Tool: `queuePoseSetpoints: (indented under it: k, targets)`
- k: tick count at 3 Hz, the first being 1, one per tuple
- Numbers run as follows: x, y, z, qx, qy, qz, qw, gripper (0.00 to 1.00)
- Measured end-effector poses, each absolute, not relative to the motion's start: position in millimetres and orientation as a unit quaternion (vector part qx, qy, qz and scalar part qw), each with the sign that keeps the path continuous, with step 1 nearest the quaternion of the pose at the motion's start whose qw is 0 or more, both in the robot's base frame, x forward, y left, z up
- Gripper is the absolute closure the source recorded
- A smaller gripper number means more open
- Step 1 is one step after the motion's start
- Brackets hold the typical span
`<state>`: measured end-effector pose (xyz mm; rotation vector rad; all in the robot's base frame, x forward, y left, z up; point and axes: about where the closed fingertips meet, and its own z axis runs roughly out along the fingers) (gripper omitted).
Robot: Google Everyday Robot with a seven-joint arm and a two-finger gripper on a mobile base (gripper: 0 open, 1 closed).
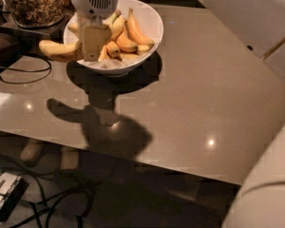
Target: Pick banana from white bowl
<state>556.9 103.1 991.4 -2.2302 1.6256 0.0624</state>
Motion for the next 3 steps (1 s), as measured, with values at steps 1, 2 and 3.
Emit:
queuePoseSetpoints:
  k: [1, 2, 3]
  targets:
    - [536.3, 124.4, 988.4, -0.808, 0.557, 0.036, 0.189, 1.00]
    - [525.1, 143.0, 983.2, -0.825, 0.533, 0.041, 0.183, 1.00]
    - [525.0, 143.3, 983.2, -0.825, 0.533, 0.041, 0.183, 1.00]
